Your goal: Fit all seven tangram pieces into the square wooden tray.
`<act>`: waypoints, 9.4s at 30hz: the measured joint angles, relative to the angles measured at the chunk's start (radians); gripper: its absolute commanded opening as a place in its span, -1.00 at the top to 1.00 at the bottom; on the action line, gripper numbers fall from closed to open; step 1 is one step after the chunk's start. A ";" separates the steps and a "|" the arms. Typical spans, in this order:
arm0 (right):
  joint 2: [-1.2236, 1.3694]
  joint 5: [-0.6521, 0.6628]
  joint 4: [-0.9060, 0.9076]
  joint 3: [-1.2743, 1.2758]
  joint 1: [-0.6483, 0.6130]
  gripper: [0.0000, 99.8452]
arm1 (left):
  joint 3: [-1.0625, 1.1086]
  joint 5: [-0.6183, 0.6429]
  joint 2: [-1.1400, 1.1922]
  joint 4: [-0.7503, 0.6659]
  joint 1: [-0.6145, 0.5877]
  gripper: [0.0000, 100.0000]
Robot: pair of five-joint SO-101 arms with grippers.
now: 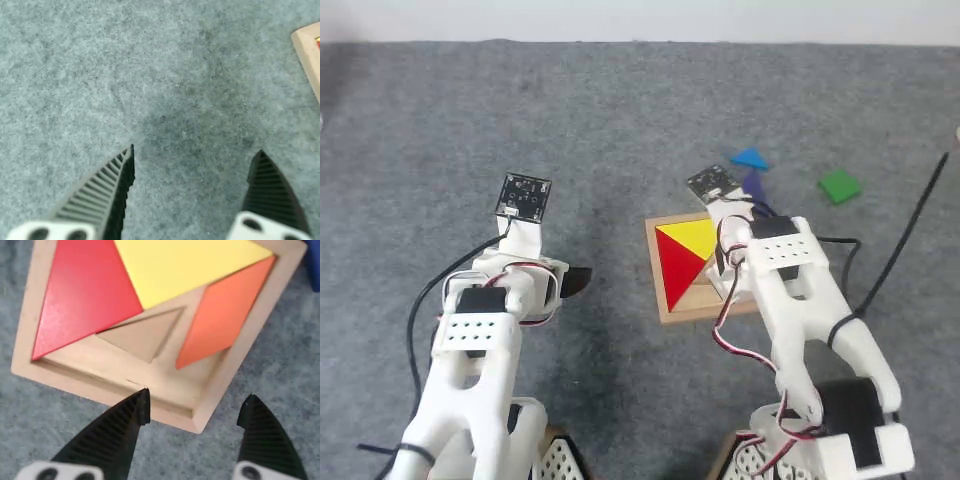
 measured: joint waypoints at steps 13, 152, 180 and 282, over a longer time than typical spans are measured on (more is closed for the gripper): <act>0.028 -0.094 -0.114 0.000 -0.051 0.40 | 0.000 0.000 0.000 0.000 0.000 0.31; 0.078 -0.044 0.235 -0.118 -0.092 0.40 | 0.000 -0.003 0.000 0.000 0.000 0.31; 0.281 -0.035 0.147 -0.255 -0.063 0.40 | 0.000 -0.003 0.000 0.000 0.000 0.31; 0.287 -0.210 0.114 -0.281 0.009 0.40 | 0.000 -0.003 0.000 0.000 0.000 0.31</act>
